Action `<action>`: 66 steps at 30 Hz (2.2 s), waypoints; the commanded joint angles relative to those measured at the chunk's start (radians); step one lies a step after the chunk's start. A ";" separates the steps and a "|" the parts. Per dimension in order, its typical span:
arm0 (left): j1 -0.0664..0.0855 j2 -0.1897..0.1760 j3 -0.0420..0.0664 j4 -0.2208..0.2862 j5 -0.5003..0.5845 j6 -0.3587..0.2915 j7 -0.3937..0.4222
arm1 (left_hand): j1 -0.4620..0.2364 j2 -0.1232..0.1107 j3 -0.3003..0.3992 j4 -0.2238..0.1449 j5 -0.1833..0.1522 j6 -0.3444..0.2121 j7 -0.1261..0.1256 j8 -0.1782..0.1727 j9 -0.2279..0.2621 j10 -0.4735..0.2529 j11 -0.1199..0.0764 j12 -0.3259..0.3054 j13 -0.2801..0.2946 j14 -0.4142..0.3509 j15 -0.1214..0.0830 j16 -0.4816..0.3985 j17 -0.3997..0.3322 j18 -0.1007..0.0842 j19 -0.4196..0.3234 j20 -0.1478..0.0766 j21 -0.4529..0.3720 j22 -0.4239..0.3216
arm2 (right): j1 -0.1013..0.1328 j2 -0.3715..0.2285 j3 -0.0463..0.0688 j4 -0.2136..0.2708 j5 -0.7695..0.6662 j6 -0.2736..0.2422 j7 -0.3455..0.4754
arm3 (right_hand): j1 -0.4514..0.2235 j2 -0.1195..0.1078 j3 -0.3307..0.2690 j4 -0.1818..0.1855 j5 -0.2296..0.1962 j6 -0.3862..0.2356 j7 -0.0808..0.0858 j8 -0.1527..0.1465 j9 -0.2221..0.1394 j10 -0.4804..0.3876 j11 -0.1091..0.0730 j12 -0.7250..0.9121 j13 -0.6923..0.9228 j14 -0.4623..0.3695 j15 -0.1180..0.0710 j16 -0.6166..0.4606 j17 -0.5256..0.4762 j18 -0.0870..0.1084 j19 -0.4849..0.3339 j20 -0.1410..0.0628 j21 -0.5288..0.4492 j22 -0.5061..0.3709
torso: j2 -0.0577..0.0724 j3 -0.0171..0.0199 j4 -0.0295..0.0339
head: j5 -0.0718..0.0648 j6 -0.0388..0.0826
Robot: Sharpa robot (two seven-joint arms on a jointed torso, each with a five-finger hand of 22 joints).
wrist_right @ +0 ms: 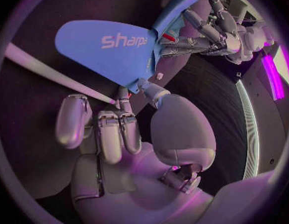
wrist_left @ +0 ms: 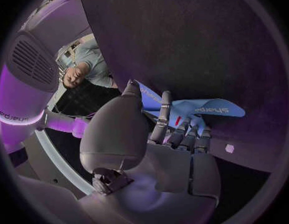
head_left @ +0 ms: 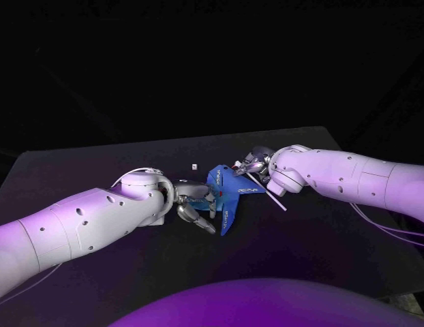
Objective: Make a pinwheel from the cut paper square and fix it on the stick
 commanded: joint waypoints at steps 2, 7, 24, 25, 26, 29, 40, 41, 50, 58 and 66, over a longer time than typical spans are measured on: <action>-0.005 0.000 -0.004 -0.002 0.000 0.040 -0.011 | 0.003 0.006 0.000 -0.001 -0.005 -0.006 0.003 -0.006 -0.001 -0.006 0.000 0.000 0.001 0.000 0.007 -0.006 -0.001 -0.008 0.004 0.001 0.003 0.001 | -0.004 0.007 -0.002 -0.008 0.016 0.013 0.007 | 0.026 0.010 0.012 -0.013 0.006 0.002 -0.002 -0.001 0.006 0.106 -0.006 0.003 0.263 0.104 -0.006 0.004 0.263 0.008 0.007 -0.008 -0.001 0.157 | 0.001 -0.0002 -0.0002 | 0.000 0.000; -0.005 -0.001 -0.004 -0.002 0.000 0.041 -0.011 | 0.003 0.008 0.000 -0.001 -0.005 -0.005 0.004 -0.006 0.000 -0.006 0.000 0.000 0.001 -0.001 0.007 -0.006 -0.001 -0.008 0.004 0.001 0.003 0.001 | -0.004 0.011 -0.002 -0.009 0.032 -0.003 0.026 | 0.048 0.021 0.023 -0.023 0.014 0.013 -0.007 0.006 0.016 0.106 -0.010 0.003 0.263 0.104 -0.009 0.004 0.263 0.007 0.009 -0.011 0.004 0.158 | 0.000 0.0000 -0.0013 | 0.002 0.000; -0.005 -0.001 -0.004 -0.002 0.000 0.044 -0.012 | 0.003 0.011 0.002 -0.001 -0.005 -0.002 0.004 -0.007 0.001 -0.007 0.000 0.000 0.001 -0.001 0.007 -0.006 -0.001 -0.008 0.004 0.001 0.003 0.001 | -0.001 0.030 -0.002 -0.026 0.057 -0.015 0.050 | 0.057 0.025 0.027 -0.027 0.017 0.021 -0.010 0.011 0.022 0.106 -0.013 0.003 0.263 0.104 -0.011 0.004 0.263 0.007 0.009 -0.013 0.005 0.159 | 0.001 0.0003 -0.0007 | 0.002 0.000; -0.005 -0.001 -0.004 -0.002 0.000 0.044 -0.012 | 0.003 0.011 0.002 -0.001 -0.005 -0.002 0.004 -0.007 0.001 -0.007 0.000 0.000 0.001 -0.001 0.007 -0.006 -0.001 -0.008 0.004 0.001 0.003 0.001 | -0.001 0.034 -0.002 -0.031 0.057 -0.016 0.050 | 0.057 0.025 0.027 -0.027 0.017 0.021 -0.010 0.011 0.022 0.106 -0.013 0.003 0.263 0.104 -0.011 0.004 0.263 0.007 0.009 -0.013 0.005 0.159 | 0.001 0.0004 -0.0003 | 0.002 0.000; -0.005 -0.001 -0.004 -0.001 0.000 0.044 -0.012 | 0.003 0.011 0.002 -0.001 -0.005 -0.002 0.004 -0.007 0.001 -0.007 0.000 0.000 0.001 -0.001 0.007 -0.006 -0.001 -0.008 0.004 0.001 0.003 0.001 | 0.000 0.038 -0.002 -0.036 0.056 -0.017 0.051 | 0.057 0.025 0.027 -0.027 0.017 0.021 -0.010 0.011 0.022 0.106 -0.013 0.003 0.263 0.104 -0.011 0.004 0.263 0.007 0.009 -0.013 0.005 0.159 | 0.001 0.0005 -0.0001 | 0.002 0.000; -0.005 -0.001 -0.004 -0.001 0.000 0.044 -0.012 | 0.003 0.011 0.002 -0.001 -0.005 -0.002 0.004 -0.007 0.001 -0.007 0.000 0.000 0.001 -0.001 0.007 -0.006 -0.001 -0.008 0.004 0.001 0.003 0.001 | 0.001 0.047 -0.002 -0.046 0.054 -0.019 0.053 | 0.057 0.025 0.027 -0.028 0.017 0.021 -0.010 0.010 0.023 0.106 -0.013 0.003 0.263 0.104 -0.012 0.004 0.263 0.007 0.009 -0.013 0.002 0.159 | 0.001 0.0003 -0.0001 | 0.002 0.000; -0.005 -0.001 -0.004 -0.001 0.000 0.046 -0.013 | 0.004 0.013 0.002 -0.001 -0.005 0.001 0.006 -0.008 0.001 -0.008 0.000 0.000 0.001 -0.001 0.007 -0.006 -0.001 -0.009 0.004 0.001 0.003 0.001 | 0.003 0.065 -0.002 -0.065 0.047 -0.036 0.072 | 0.119 0.059 0.069 -0.068 0.040 0.023 -0.013 0.015 0.039 0.106 -0.017 0.003 0.263 0.104 -0.018 0.004 0.263 0.006 0.011 -0.019 0.007 0.161 | 0.001 -0.0005 -0.0004 | 0.004 0.000; -0.005 -0.001 -0.004 -0.001 0.000 0.047 -0.013 | 0.004 0.013 0.002 -0.001 -0.005 0.001 0.006 -0.008 0.001 -0.008 0.000 0.000 0.001 -0.001 0.007 -0.006 -0.001 -0.009 0.004 0.001 0.003 0.001 | 0.003 0.065 -0.002 -0.065 0.045 -0.037 0.073 | 0.129 0.066 0.078 -0.076 0.040 0.026 -0.014 0.017 0.043 0.106 -0.017 0.003 0.263 0.104 -0.019 0.004 0.263 0.006 0.011 -0.020 0.008 0.161 | 0.001 -0.0006 -0.0007 | 0.004 0.000; -0.005 0.000 -0.004 -0.002 0.000 0.049 -0.015 | 0.004 0.013 0.002 -0.001 -0.005 0.003 0.007 -0.008 0.002 -0.008 0.000 0.000 0.001 -0.002 0.007 -0.007 -0.002 -0.009 0.004 0.001 0.003 0.001 | 0.003 0.059 -0.002 -0.059 0.033 -0.042 0.079 | 0.157 0.088 0.110 -0.126 0.039 0.053 -0.019 0.050 0.086 0.106 -0.020 0.003 0.263 0.104 -0.028 0.004 0.263 0.004 0.014 -0.028 0.022 0.166 | 0.000 -0.0002 -0.0017 | 0.005 0.000; -0.005 -0.001 -0.004 -0.003 0.000 0.052 -0.016 | 0.004 0.013 0.002 -0.001 -0.005 0.003 0.007 -0.008 0.002 -0.008 0.000 0.000 0.001 -0.002 0.007 -0.007 -0.002 -0.009 0.004 0.001 0.003 0.001 | 0.003 0.045 -0.002 -0.026 0.014 -0.073 0.103 | 0.154 0.088 0.117 -0.144 0.034 0.061 -0.022 0.067 0.110 0.106 -0.023 0.003 0.263 0.104 -0.032 0.004 0.263 0.003 0.016 -0.031 0.029 0.168 | 0.000 0.0001 -0.0024 | 0.004 0.000; -0.005 -0.002 -0.004 -0.003 0.000 0.053 -0.016 | 0.004 0.013 0.002 -0.001 -0.005 0.003 0.007 -0.008 0.002 -0.008 0.000 0.000 0.001 -0.002 0.007 -0.007 -0.002 -0.009 0.004 0.001 0.003 0.001 | 0.003 0.006 -0.002 0.055 -0.097 -0.138 0.137 | 0.149 0.085 0.121 -0.154 0.018 0.061 -0.025 0.072 0.120 0.106 -0.025 0.003 0.263 0.104 -0.034 0.004 0.263 0.002 0.016 -0.033 0.030 0.168 | 0.000 0.0001 -0.0023 | 0.003 0.000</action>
